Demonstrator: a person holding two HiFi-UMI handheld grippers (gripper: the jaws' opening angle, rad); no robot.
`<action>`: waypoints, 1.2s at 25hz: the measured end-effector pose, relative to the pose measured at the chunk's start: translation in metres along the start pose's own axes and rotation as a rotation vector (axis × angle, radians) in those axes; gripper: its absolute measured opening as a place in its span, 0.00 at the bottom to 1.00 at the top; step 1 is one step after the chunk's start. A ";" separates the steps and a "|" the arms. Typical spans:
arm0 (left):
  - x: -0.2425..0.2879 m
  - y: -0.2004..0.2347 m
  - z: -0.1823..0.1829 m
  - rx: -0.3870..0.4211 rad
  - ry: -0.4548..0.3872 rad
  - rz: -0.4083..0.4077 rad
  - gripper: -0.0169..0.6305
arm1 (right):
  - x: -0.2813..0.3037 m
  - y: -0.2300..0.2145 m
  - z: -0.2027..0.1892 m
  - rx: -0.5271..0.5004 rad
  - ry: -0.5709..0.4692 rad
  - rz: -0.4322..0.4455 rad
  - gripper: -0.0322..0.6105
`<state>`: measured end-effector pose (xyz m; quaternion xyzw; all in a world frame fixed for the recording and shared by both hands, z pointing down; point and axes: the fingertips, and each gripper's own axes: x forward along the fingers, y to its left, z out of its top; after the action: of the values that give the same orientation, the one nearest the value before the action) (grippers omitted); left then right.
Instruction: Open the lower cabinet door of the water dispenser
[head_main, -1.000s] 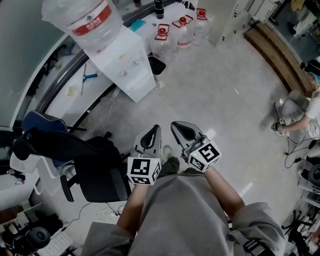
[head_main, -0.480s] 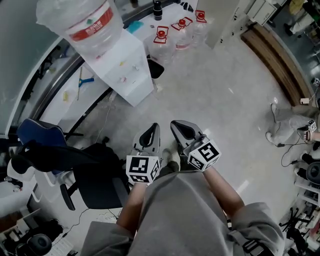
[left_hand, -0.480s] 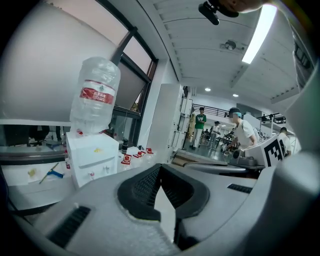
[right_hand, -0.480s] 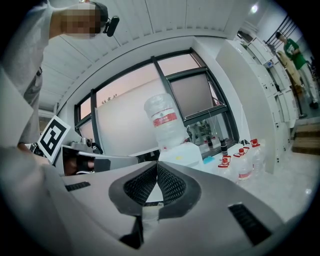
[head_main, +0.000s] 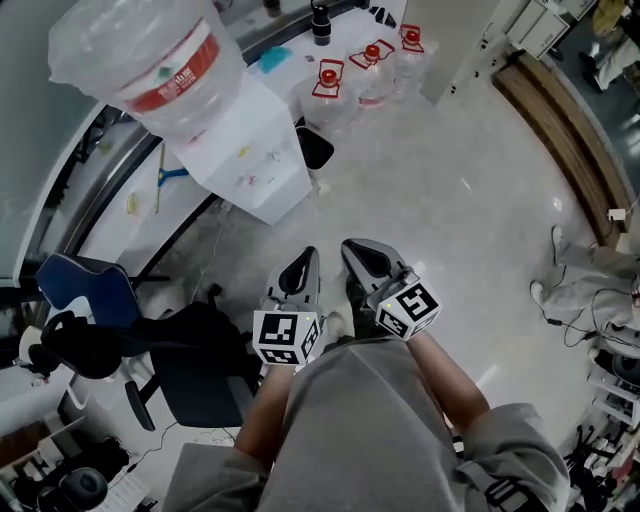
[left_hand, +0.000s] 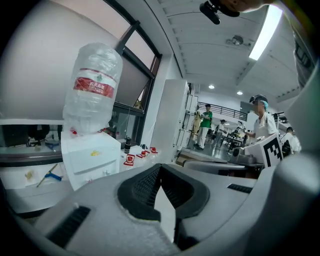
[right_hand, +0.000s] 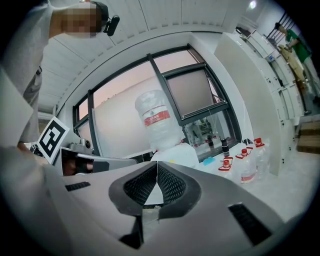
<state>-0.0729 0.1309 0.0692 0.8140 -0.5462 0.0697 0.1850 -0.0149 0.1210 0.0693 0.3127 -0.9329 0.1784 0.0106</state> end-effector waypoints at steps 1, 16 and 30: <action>0.009 0.003 0.002 -0.002 0.005 0.004 0.04 | 0.006 -0.009 0.002 0.004 0.001 0.003 0.07; 0.150 0.047 0.010 -0.050 0.125 0.099 0.04 | 0.092 -0.138 0.005 0.089 0.089 0.093 0.07; 0.248 0.102 -0.043 -0.093 0.226 0.162 0.04 | 0.156 -0.234 -0.054 0.135 0.148 0.107 0.07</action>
<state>-0.0649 -0.1012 0.2098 0.7447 -0.5884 0.1502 0.2768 -0.0083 -0.1244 0.2169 0.2484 -0.9308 0.2636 0.0489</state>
